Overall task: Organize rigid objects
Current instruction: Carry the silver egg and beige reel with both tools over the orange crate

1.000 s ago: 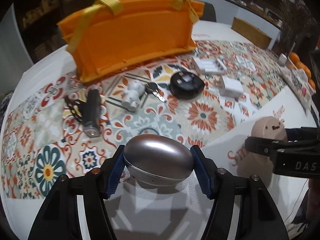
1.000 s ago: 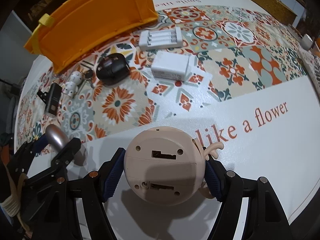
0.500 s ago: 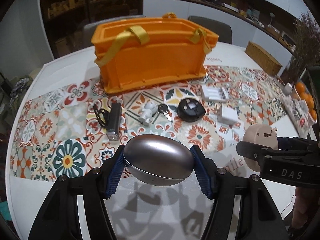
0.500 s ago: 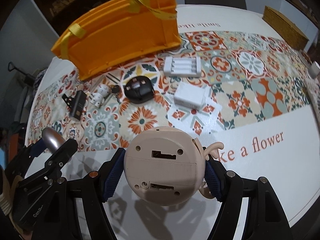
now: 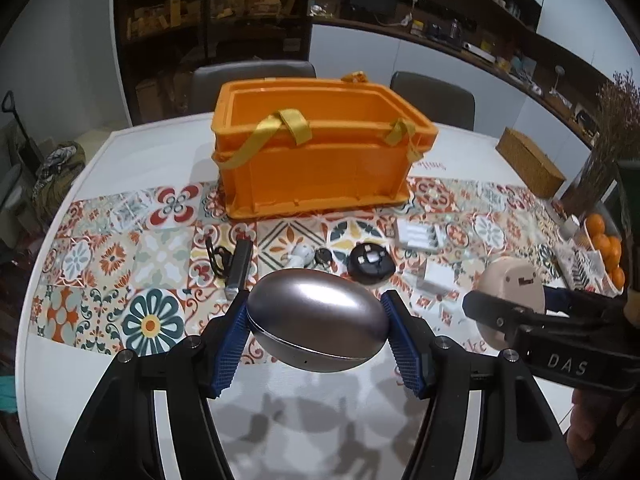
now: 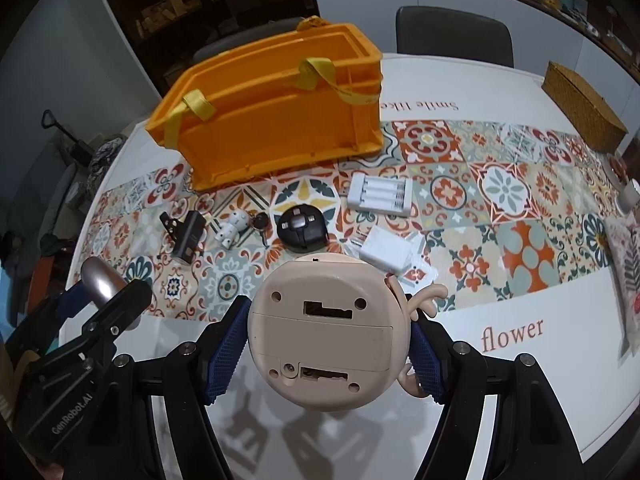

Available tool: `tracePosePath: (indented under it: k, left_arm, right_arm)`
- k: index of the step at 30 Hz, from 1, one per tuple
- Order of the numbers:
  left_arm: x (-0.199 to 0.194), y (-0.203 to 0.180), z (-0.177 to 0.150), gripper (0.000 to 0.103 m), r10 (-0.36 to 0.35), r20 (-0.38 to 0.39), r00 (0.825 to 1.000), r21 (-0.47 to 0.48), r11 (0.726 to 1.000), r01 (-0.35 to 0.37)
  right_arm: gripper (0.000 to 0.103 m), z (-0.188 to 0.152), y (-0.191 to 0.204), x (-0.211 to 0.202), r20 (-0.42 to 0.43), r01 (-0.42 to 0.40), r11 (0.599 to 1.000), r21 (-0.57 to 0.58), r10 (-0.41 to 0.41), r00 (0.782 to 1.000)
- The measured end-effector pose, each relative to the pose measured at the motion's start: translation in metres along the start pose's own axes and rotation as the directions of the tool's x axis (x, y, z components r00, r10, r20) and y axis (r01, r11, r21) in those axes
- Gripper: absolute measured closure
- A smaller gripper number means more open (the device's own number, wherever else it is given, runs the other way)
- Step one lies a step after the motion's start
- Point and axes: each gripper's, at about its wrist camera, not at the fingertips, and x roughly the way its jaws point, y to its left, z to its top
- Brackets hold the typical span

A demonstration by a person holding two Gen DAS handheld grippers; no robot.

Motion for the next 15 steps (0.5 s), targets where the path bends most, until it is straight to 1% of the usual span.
tracePosePath:
  k: [7, 15]
  left_arm:
    - [-0.015, -0.004, 0.017, 0.038, 0.012, 0.053, 0.999, 0.005, 1.0, -0.012]
    - [-0.02, -0.005, 0.036, 0.038, 0.023, 0.098, 0.995, 0.02, 0.999, -0.025]
  right_arm:
    - [0.03, 0.012, 0.0, -0.017, 0.055, -0.023, 1.0, -0.011, 0.023, 0.998]
    - [0.03, 0.029, 0.002, -0.03, 0.11, -0.036, 0.999, -0.016, 0.038, 0.993]
